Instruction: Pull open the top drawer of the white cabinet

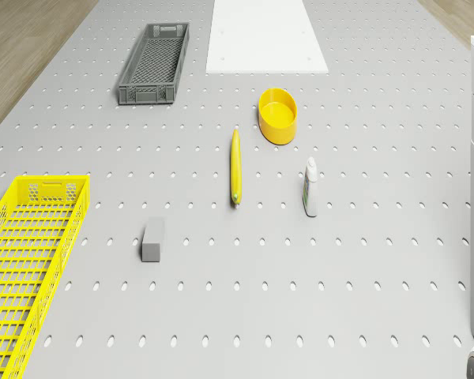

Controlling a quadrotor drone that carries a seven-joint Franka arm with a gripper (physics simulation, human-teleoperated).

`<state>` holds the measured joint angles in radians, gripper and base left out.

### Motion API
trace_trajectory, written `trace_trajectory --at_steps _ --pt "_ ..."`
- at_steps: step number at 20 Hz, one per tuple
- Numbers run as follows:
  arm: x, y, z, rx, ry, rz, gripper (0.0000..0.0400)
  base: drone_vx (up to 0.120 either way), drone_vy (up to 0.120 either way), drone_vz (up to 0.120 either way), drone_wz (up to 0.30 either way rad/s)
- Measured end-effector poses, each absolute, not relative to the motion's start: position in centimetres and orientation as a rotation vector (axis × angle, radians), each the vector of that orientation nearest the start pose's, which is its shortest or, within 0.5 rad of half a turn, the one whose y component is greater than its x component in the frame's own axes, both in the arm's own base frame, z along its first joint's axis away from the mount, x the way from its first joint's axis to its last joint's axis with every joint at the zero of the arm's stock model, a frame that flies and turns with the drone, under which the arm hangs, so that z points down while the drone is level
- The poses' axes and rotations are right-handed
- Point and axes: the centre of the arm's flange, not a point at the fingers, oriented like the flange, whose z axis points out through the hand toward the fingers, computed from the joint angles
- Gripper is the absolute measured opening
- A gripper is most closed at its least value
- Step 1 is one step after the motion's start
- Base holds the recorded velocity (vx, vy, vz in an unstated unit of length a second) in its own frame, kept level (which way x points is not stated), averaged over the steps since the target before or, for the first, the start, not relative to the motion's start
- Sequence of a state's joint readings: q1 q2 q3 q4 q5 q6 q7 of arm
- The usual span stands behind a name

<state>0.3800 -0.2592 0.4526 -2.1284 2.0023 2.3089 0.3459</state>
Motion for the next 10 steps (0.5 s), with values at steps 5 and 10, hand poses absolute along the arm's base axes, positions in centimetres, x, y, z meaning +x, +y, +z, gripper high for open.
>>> trace_trajectory --at_steps 5,10 --pt "32.8 41.1 57.6 -1.477 0.614 0.606 0.011 0.0 0.0 0.0 0.0" --pt "32.8 40.2 57.6 -1.478 0.614 0.606 0.0107 0.0 0.0 0.0 0.0"
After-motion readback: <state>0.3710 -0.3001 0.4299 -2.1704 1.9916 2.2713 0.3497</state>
